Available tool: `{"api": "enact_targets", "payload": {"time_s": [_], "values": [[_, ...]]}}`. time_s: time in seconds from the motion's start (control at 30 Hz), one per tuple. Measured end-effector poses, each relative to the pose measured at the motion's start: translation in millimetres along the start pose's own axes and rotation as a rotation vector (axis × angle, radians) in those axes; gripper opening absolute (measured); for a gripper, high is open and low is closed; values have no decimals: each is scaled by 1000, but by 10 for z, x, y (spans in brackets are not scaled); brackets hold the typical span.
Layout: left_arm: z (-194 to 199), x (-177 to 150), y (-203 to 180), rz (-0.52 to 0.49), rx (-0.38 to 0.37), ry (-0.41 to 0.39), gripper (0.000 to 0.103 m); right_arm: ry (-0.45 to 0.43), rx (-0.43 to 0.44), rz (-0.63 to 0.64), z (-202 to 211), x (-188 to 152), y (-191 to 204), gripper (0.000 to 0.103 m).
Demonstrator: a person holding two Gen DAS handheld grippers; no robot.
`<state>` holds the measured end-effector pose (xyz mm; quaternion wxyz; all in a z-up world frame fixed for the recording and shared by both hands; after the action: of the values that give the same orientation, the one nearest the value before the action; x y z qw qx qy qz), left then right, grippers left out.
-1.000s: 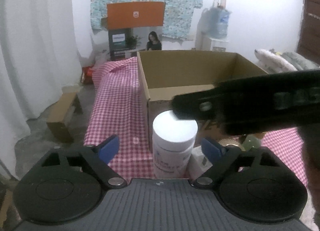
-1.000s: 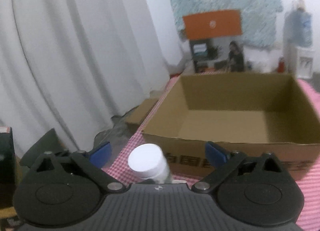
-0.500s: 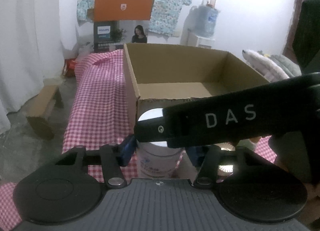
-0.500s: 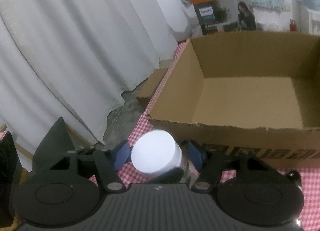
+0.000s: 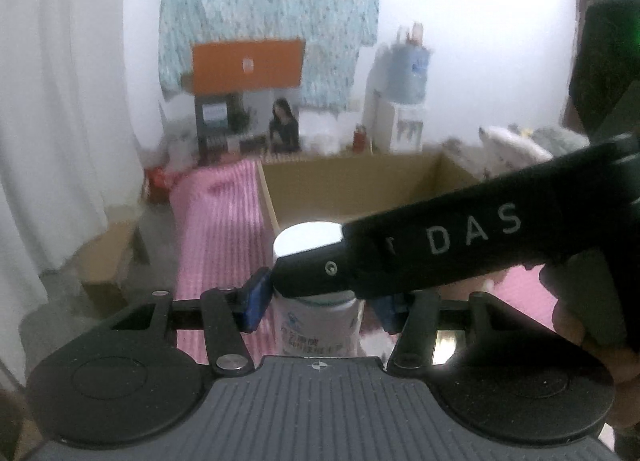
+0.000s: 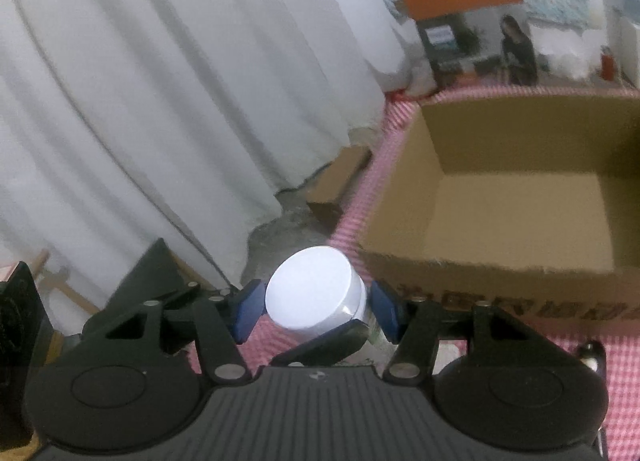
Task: Organize rigid objects
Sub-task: 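Grasp the white supplement bottle with the right gripper and lift it, then carry the white bottle into the box and open the right gripper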
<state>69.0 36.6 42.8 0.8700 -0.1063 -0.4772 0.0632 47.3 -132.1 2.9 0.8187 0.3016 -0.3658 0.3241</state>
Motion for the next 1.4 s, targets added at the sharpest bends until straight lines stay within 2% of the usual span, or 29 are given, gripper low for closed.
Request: {"api": "enact_targets", "payload": {"time_s": [0.13,0.27,0.57,0.9,1.07,1.4], "values": [[111,352,-74,-31,5,-72,53,-50,33,27,204,278,107,62],[-10,642,-206,-67,10,-114,53,-76,53,35,302,585,58,62],[-773,997,-353,-84,-27,-52,53,-44,45,-72,103,1086,-643,62],[-1650,968,-250,-64,7,93,53,62,7,-162,-574,1195,-1451,62],[-1870,948,-237,-55,27,130,53,104,15,-202,-829,1171,-1730,62],[-2158,923,-204,-64,90,173,54,139,1,-186,-1116,1152,-1974,62]]}}
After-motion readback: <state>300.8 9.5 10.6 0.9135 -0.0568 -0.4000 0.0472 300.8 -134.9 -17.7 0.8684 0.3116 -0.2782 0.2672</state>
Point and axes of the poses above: each gripper's, at about its wrist camera, not at the fingertips, and z roughly against the way its jaws point, y to its left, x to its top, the point moved 6 cm from there along -z, roughly the way its jaws point, and after that the axes turned 15 degrees about z, right-handed, at the moved point
